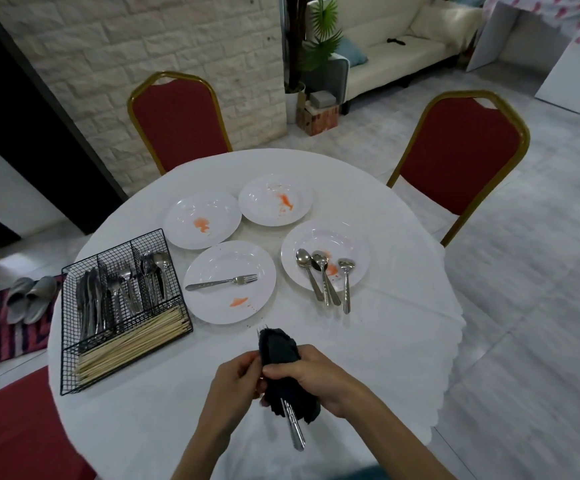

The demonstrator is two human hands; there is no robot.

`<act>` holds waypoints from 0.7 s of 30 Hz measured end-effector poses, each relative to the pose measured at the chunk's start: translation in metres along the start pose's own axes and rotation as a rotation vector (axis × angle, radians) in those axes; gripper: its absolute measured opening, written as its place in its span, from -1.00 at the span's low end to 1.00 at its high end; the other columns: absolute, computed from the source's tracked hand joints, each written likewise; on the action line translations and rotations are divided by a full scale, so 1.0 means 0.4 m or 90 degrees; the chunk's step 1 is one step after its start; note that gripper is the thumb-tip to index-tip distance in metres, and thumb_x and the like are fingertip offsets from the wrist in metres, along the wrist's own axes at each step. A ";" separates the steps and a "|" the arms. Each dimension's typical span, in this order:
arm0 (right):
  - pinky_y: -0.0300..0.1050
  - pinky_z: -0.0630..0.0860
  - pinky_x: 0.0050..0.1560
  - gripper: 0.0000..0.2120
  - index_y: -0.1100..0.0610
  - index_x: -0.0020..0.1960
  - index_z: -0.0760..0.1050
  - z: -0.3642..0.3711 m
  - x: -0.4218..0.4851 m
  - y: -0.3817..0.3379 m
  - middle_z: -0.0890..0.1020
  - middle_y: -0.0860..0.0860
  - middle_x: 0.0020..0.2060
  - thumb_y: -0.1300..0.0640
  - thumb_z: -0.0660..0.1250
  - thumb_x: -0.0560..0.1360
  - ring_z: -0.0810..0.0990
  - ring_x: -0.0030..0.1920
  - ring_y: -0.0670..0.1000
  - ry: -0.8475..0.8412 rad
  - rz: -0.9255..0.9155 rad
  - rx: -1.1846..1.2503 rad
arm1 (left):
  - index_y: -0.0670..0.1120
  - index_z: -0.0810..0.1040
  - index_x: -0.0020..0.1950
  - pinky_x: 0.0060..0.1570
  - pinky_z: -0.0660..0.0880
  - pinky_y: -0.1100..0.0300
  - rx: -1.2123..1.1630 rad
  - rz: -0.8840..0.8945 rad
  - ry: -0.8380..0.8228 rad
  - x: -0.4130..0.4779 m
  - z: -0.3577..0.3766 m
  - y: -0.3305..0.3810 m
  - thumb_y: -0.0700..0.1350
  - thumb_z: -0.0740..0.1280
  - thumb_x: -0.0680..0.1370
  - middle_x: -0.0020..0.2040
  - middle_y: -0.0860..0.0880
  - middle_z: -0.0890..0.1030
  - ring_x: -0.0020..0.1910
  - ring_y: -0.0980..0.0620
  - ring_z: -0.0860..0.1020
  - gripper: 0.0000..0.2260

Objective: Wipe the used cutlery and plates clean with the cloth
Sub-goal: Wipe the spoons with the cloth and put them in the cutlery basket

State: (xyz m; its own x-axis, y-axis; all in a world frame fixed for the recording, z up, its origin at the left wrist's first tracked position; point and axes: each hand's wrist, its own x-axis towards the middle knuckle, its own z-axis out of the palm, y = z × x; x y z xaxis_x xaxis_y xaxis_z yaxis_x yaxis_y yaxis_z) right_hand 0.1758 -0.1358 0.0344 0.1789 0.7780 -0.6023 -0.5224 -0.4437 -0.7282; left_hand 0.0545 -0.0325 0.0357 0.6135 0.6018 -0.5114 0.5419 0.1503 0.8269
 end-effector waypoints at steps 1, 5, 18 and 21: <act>0.10 0.66 -0.06 -0.70 0.37 0.18 0.56 -0.002 -0.002 -0.001 0.68 0.22 -0.11 0.21 0.43 0.53 0.70 -0.10 0.24 -0.002 0.002 -0.001 | -0.02 0.71 -0.16 -0.22 0.51 0.05 -0.019 -0.007 -0.003 0.000 0.003 -0.004 -0.15 0.25 0.67 -0.43 -0.07 0.46 -0.39 -0.03 0.44 -0.70; 0.04 0.64 -0.16 -0.72 0.32 0.16 0.58 -0.015 -0.009 -0.006 0.69 0.23 -0.09 0.17 0.43 0.52 0.69 -0.12 0.24 -0.006 0.009 -0.004 | -0.10 0.70 0.01 -0.11 0.61 0.05 -0.076 -0.017 -0.001 -0.004 0.011 -0.003 -0.13 0.27 0.67 -0.41 -0.11 0.52 -0.36 -0.04 0.54 -0.79; -0.02 0.62 -0.15 -0.72 0.25 0.16 0.53 0.007 -0.008 -0.020 0.70 0.16 -0.13 0.14 0.43 0.52 0.68 -0.19 0.18 -0.046 0.048 -0.036 | -0.17 0.71 -0.04 -0.03 0.56 -0.03 -0.197 -0.073 0.136 0.028 -0.050 -0.007 -0.11 0.41 0.58 -0.12 -0.17 0.72 -0.10 -0.11 0.63 -0.85; -0.05 0.62 -0.19 -0.72 0.26 0.17 0.54 0.013 -0.001 -0.025 0.71 0.16 -0.13 0.15 0.44 0.52 0.68 -0.20 0.17 -0.036 0.047 -0.042 | -0.17 0.70 -0.03 -0.03 0.57 -0.02 -0.218 -0.072 0.157 0.034 -0.044 -0.010 -0.10 0.39 0.60 -0.11 -0.17 0.72 -0.08 -0.12 0.64 -0.84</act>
State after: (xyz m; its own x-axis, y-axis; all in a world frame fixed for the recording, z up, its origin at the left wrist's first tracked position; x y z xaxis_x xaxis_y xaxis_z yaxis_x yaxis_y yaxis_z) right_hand 0.1768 -0.1294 0.0436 0.0939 0.7650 -0.6372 -0.4761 -0.5276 -0.7036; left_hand 0.0504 -0.0112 0.0297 0.3833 0.7296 -0.5663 0.3508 0.4522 0.8201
